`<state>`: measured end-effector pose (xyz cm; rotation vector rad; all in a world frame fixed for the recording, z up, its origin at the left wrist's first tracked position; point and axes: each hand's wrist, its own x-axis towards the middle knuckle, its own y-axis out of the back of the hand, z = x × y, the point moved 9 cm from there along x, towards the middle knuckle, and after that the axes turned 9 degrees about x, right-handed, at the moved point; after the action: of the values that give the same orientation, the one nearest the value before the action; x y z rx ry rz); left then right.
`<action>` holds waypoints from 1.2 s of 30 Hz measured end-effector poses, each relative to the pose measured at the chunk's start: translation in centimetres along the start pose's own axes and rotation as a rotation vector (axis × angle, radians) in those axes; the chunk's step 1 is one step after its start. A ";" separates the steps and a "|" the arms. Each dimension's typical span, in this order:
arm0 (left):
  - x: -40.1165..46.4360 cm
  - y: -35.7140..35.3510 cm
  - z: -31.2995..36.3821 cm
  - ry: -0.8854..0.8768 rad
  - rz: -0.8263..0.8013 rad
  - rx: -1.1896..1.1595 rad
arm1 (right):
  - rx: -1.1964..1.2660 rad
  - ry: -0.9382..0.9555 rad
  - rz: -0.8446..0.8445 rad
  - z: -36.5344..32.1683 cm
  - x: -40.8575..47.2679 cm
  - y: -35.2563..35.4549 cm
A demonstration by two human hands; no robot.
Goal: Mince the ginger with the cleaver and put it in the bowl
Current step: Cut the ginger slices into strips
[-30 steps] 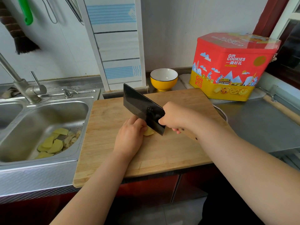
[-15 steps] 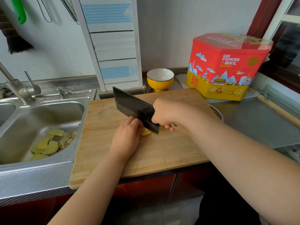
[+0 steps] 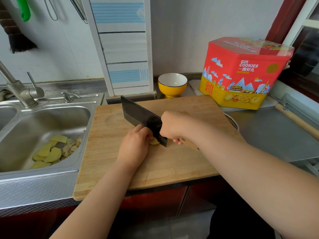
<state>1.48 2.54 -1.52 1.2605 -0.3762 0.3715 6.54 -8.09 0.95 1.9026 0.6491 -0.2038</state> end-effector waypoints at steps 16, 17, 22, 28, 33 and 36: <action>-0.3 0.2 0.3 -0.006 -0.001 0.005 | 0.035 0.080 0.095 0.2 -1.9 2.9; -0.3 0.2 0.2 -0.008 0.001 0.008 | 0.024 0.084 0.089 0.0 -2.0 2.8; -0.4 0.1 0.0 -0.008 0.000 0.025 | -0.005 0.068 0.043 -0.4 -1.7 1.6; -0.3 0.0 0.0 -0.003 -0.007 0.029 | -0.016 0.025 0.024 -0.6 -1.4 1.1; -0.3 -0.2 -0.1 -0.008 -0.010 0.027 | -0.006 0.025 0.004 -0.6 -1.2 0.5; -0.2 -0.2 -0.2 -0.010 -0.007 0.025 | -0.001 0.023 0.000 -0.5 -1.0 0.8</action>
<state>1.42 2.64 -1.82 1.2886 -0.3765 0.3648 6.10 -8.21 2.22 1.9069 0.6644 -0.1821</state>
